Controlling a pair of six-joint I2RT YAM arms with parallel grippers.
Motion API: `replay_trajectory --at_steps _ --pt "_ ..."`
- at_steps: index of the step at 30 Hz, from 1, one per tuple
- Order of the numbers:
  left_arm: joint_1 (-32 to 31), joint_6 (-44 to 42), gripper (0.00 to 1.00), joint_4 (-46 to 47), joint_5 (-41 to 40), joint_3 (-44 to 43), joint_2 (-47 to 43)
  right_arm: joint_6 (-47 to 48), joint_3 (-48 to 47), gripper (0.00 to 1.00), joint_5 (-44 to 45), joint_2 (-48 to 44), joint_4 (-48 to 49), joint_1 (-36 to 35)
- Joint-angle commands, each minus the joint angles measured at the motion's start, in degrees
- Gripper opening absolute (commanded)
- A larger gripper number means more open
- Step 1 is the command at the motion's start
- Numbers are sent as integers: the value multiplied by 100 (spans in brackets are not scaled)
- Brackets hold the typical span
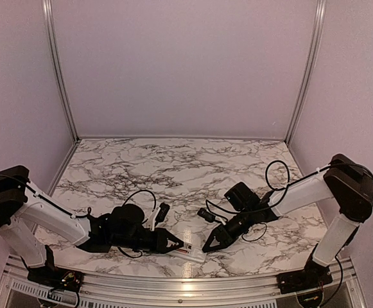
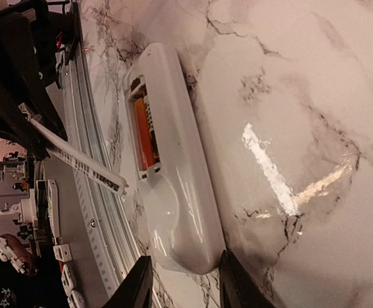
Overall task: Load the batteries into the remote control
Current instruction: Adjust the remote control without the battery cover at the center of the board.
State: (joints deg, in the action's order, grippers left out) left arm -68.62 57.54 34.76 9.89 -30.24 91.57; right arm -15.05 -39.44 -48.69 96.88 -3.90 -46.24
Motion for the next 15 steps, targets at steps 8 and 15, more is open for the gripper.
replay_trajectory --at_steps 8,15 --pt "-21 17 2 -921 379 -538 156 178 -145 36 317 -289 -135 -69" --pt "59 -51 2 -1588 497 -739 -12 464 -175 43 913 -755 -256 -70"
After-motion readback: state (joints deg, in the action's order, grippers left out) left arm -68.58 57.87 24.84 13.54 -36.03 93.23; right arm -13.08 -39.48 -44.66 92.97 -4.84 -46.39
